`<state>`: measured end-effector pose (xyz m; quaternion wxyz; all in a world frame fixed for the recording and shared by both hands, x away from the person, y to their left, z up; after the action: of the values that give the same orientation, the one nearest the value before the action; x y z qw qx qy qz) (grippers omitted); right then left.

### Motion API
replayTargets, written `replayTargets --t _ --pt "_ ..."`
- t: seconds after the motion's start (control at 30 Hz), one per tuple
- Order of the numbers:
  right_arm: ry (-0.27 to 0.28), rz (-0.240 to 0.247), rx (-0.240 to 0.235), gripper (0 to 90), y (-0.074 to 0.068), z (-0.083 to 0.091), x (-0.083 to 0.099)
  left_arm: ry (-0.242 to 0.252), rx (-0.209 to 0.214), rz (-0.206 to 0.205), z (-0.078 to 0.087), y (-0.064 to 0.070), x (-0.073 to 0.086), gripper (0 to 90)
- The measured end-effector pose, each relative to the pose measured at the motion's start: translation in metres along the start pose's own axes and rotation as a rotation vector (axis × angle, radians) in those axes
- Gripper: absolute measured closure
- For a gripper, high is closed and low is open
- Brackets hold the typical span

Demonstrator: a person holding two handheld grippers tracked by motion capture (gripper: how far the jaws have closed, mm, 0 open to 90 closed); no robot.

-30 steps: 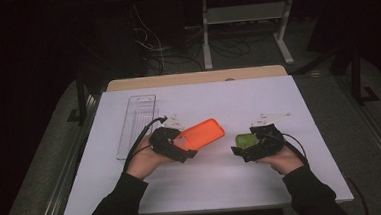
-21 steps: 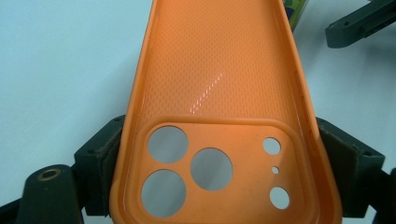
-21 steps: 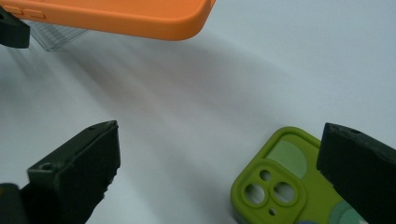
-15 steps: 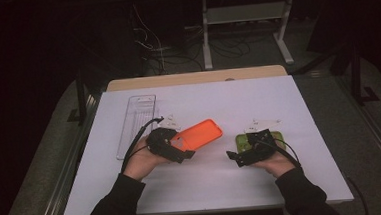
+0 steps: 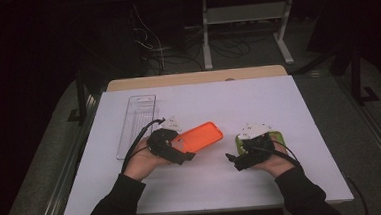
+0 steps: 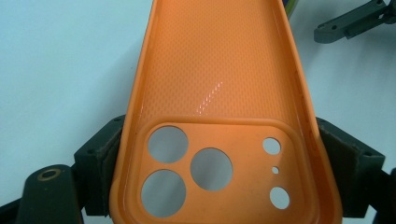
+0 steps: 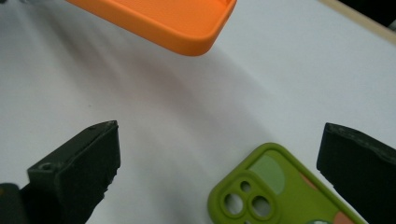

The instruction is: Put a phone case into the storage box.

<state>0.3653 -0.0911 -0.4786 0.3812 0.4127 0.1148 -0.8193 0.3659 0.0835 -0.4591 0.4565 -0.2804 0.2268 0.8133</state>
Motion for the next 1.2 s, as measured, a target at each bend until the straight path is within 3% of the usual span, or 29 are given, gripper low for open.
replayTargets --t 0.1,0.13,0.27,0.5,0.7,1.2 --pt "0.001 0.03 0.001 0.0 -0.001 0.001 -0.001 -0.028 0.006 -0.026 0.001 0.0 0.002 15.5" --pt "0.006 0.035 0.004 0.0 -0.001 0.001 -0.002 -0.009 0.007 -0.005 -0.001 0.002 0.001 15.5" --pt "0.006 0.074 0.027 0.0 -0.003 0.002 -0.003 -0.022 0.008 -0.029 0.0 0.001 0.002 15.5" --pt "0.017 0.173 0.063 0.0 -0.005 0.004 -0.008 -0.021 0.012 -0.017 -0.002 0.004 0.002 15.5" --pt "0.02 0.238 0.096 0.0 -0.007 0.005 -0.012 -0.038 0.016 -0.037 -0.003 0.004 0.003 15.5" --pt "0.003 0.499 0.213 0.0 -0.014 0.001 -0.016 -0.035 0.015 -0.046 -0.003 0.003 0.003 15.5"
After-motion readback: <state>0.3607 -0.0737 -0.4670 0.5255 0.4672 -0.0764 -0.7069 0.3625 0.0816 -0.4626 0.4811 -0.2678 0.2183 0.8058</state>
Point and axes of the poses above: each handheld gripper's, and its own axes: z roughly backward along the jaws, x roughly out of its underside, y roughly to its right, the point moved 10 cm from there along -z, roughly forward along the jaws
